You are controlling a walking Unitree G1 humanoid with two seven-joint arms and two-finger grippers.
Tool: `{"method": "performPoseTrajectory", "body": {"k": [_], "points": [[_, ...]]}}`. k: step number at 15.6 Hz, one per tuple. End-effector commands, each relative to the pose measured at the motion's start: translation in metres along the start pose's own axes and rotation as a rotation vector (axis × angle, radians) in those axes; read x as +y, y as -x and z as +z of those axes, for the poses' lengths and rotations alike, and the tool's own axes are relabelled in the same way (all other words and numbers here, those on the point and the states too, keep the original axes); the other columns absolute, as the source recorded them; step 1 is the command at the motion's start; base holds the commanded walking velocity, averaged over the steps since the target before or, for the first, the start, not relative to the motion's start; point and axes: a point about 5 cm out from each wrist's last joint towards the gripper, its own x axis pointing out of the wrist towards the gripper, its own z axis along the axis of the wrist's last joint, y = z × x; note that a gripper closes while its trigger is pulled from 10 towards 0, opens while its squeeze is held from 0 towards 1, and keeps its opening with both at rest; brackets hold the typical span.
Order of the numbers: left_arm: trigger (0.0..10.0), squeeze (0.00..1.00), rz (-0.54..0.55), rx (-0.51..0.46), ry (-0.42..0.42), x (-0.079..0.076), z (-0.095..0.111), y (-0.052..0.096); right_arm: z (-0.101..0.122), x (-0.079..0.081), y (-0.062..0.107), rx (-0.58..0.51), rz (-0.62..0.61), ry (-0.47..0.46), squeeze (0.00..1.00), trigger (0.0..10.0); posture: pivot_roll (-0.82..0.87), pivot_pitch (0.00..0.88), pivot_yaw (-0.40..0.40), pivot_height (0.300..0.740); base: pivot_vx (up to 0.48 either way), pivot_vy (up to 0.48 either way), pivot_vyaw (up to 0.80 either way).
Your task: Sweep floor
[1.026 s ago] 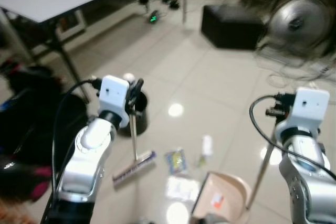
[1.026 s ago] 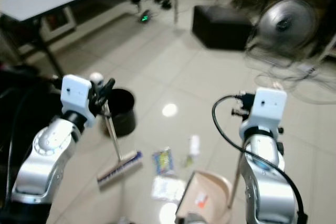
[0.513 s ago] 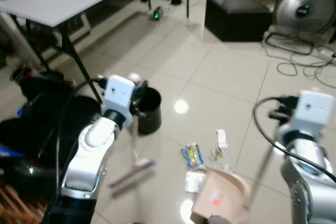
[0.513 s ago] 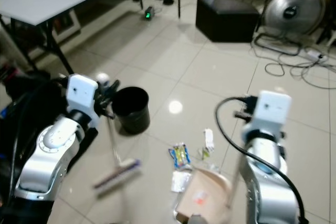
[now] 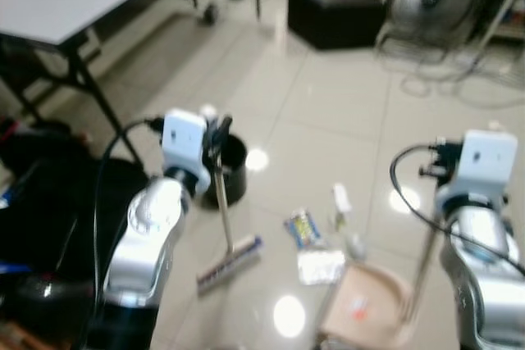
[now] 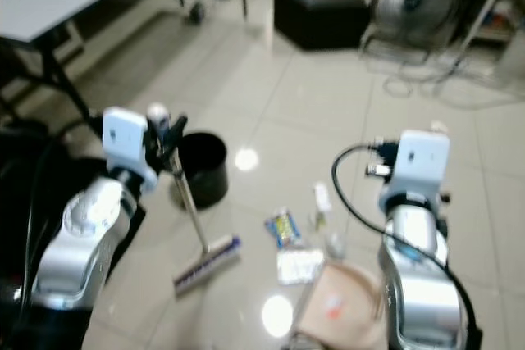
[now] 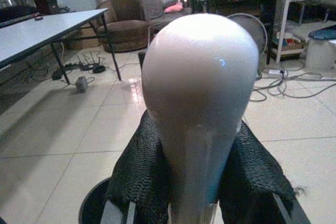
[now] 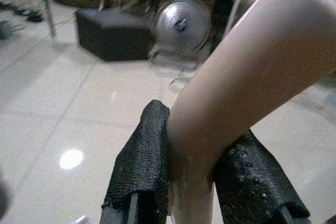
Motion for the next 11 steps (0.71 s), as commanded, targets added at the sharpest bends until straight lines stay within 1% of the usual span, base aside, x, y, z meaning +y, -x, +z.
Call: {"method": "performPoseTrajectory", "body": {"k": [1,2,4,6,8,9,10,11], "points": [[10.0,0.00,0.006,-0.048,-0.004,-0.0024,0.0081,0.0029,0.0124,0.0002,-0.0033,-0.072,-0.016,0.012,0.00,10.0,-0.08,0.068,0.048,0.740,0.000,-0.480,0.00],[10.0,0.00,0.015,-0.054,0.005,-0.0020,0.0092,0.0039,0.0157,0.0024,-0.0065,-0.083,-0.006,0.020,0.00,10.0,-0.07,0.068,0.045,0.740,0.000,-0.480,0.00],[10.0,0.00,0.021,-0.057,0.007,-0.0002,0.0101,0.0046,0.0179,0.0050,-0.0075,-0.090,0.006,0.015,0.00,10.0,-0.08,0.066,0.047,0.740,0.000,-0.480,0.00],[10.0,0.00,0.014,-0.055,0.001,-0.0004,0.0095,0.0051,0.0179,0.0074,-0.0065,-0.096,0.028,0.015,0.00,10.0,-0.08,0.068,0.046,0.740,0.000,-0.480,0.00],[10.0,0.00,0.008,-0.061,-0.004,-0.0002,0.0101,0.0039,0.0196,0.0078,-0.0043,-0.104,0.035,-0.005,0.00,10.0,-0.10,0.059,0.052,0.740,0.000,-0.480,0.00],[10.0,0.00,-0.007,-0.030,0.018,-0.0013,0.0062,0.0019,0.0180,0.0077,-0.0038,-0.097,0.037,-0.020,0.00,10.0,-0.10,0.052,0.055,0.740,0.000,0.000,0.00],[10.0,0.00,-0.008,-0.016,0.005,-0.0014,0.0040,0.0002,0.0158,0.0076,-0.0037,-0.084,0.036,-0.041,0.00,10.0,-0.10,0.047,0.055,0.740,0.000,0.480,0.00],[10.0,0.00,-0.015,-0.031,-0.003,-0.0016,0.0061,-0.0018,0.0139,0.0079,-0.0042,-0.066,0.031,-0.086,0.00,10.0,-0.09,0.054,0.053,0.740,0.000,0.480,0.00]]}}
